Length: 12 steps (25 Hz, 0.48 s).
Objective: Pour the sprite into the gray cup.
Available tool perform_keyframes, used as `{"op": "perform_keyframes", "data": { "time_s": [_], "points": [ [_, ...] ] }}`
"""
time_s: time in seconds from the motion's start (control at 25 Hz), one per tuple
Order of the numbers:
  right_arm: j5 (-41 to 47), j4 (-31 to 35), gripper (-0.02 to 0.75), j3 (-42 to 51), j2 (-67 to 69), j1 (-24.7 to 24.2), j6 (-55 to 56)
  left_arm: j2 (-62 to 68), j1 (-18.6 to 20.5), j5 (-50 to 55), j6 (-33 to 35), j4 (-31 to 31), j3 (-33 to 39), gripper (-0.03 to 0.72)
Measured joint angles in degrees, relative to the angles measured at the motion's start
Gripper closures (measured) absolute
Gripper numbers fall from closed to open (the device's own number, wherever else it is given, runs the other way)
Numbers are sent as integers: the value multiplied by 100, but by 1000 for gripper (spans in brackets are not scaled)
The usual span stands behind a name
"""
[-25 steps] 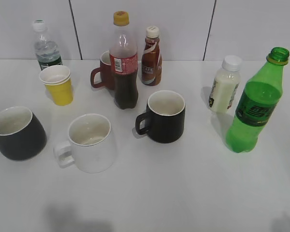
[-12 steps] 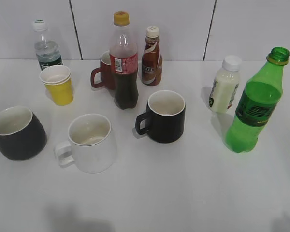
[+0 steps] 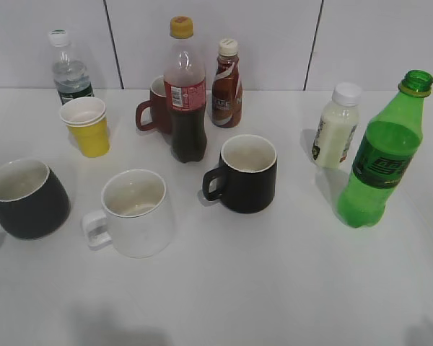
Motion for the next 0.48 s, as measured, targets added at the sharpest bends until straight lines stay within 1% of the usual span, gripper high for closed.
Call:
{"op": "perform_keyframes", "data": {
  "time_s": [0.16, 0.36, 0.48],
  "points": [
    [0, 0, 235, 0, 0, 0, 0, 463, 0, -329, 32, 52, 5, 396],
    [0, 0, 235, 0, 0, 0, 0, 1101, 0, -702, 289, 94, 5, 370],
    [0, 0, 235, 0, 0, 0, 0, 1603, 0, -1273, 289, 94, 0, 365]
  ]
}}
